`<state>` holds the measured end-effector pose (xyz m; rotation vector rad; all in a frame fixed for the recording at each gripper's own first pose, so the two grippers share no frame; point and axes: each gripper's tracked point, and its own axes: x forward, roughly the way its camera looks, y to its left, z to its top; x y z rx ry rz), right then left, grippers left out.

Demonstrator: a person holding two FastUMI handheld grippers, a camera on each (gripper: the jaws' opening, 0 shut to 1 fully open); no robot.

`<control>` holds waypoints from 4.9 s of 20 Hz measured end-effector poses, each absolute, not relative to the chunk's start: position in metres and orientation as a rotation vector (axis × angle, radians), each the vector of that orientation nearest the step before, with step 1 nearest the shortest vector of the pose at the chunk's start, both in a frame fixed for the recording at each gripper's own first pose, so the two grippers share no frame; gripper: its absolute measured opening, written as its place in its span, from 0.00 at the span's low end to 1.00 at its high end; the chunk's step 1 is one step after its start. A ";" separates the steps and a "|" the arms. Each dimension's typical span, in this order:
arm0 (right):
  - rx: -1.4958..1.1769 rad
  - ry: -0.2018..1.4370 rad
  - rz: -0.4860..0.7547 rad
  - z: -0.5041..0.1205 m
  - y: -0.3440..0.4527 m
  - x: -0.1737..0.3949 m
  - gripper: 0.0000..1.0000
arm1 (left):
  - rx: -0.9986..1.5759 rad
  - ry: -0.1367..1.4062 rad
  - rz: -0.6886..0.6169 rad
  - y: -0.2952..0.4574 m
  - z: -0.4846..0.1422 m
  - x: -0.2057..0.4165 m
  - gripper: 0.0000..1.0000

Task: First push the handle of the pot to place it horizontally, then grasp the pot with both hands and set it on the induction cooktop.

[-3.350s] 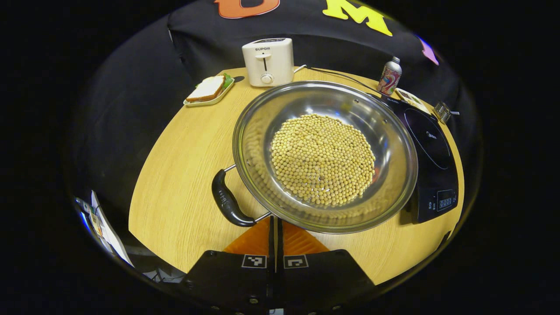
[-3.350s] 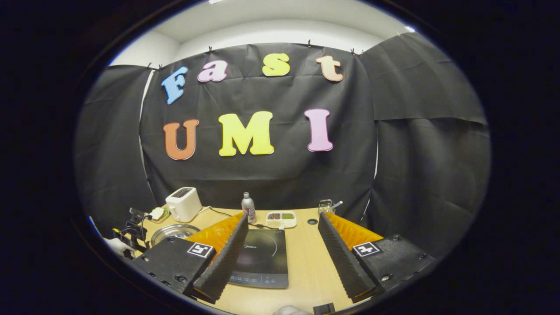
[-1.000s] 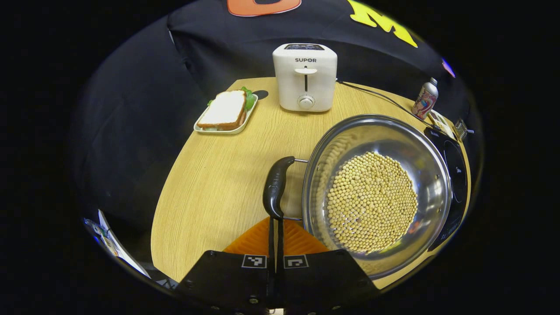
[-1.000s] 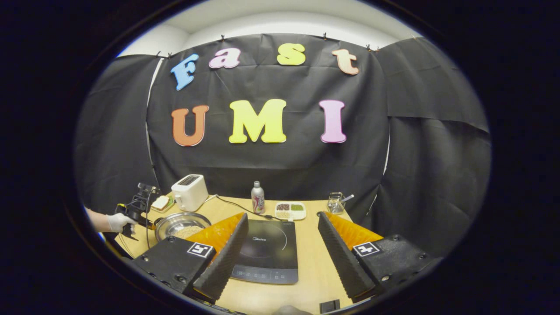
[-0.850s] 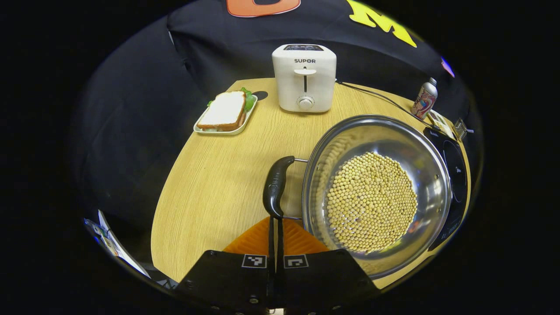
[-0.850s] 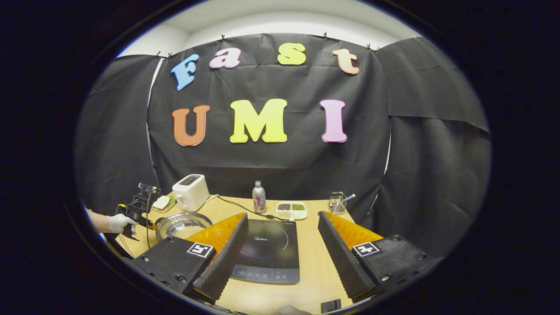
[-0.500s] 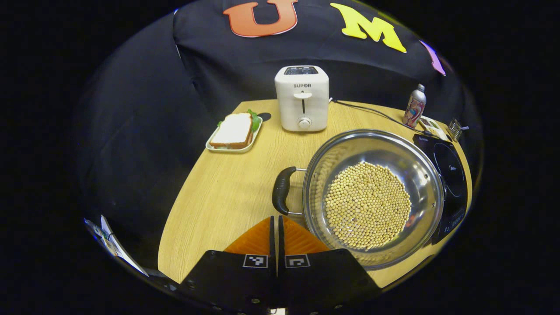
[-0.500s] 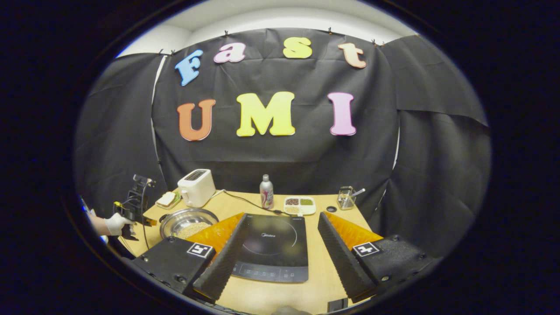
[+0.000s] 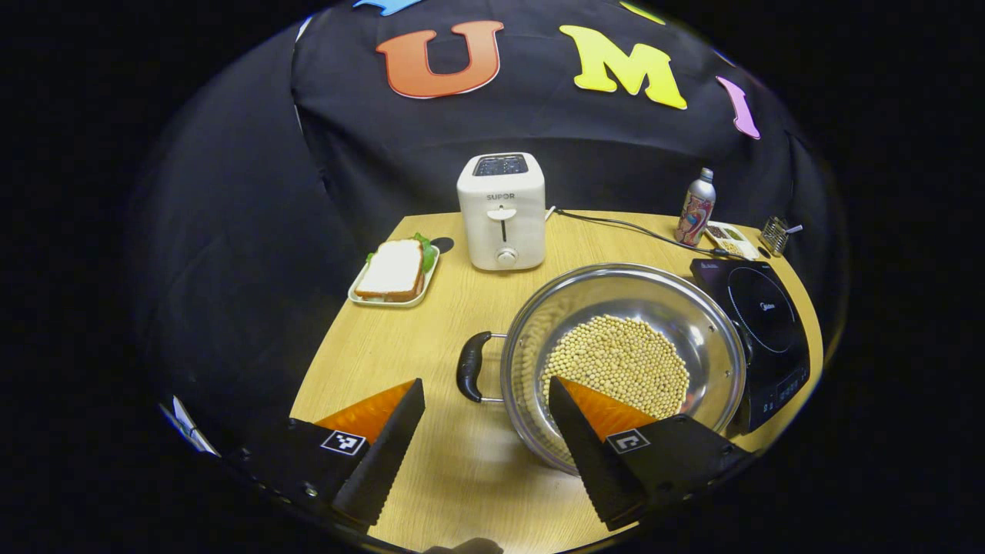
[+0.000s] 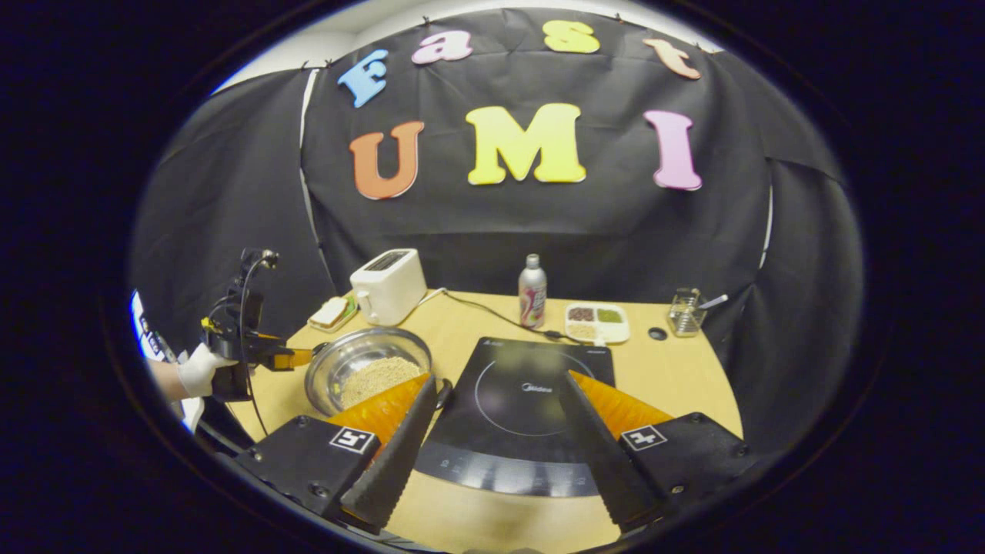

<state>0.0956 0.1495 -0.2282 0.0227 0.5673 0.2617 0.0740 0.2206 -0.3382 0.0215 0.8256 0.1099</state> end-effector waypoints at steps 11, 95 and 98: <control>0.035 0.828 0.374 -0.343 0.247 0.169 0.92 | 0.061 0.899 0.106 0.220 -0.380 0.108 0.97; 0.043 0.915 0.093 -0.332 0.018 0.157 0.70 | -0.019 0.869 -0.034 0.283 -0.408 0.119 0.85; 0.072 0.935 0.097 -0.336 0.021 0.155 0.73 | -0.005 0.880 -0.063 0.275 -0.411 0.121 0.89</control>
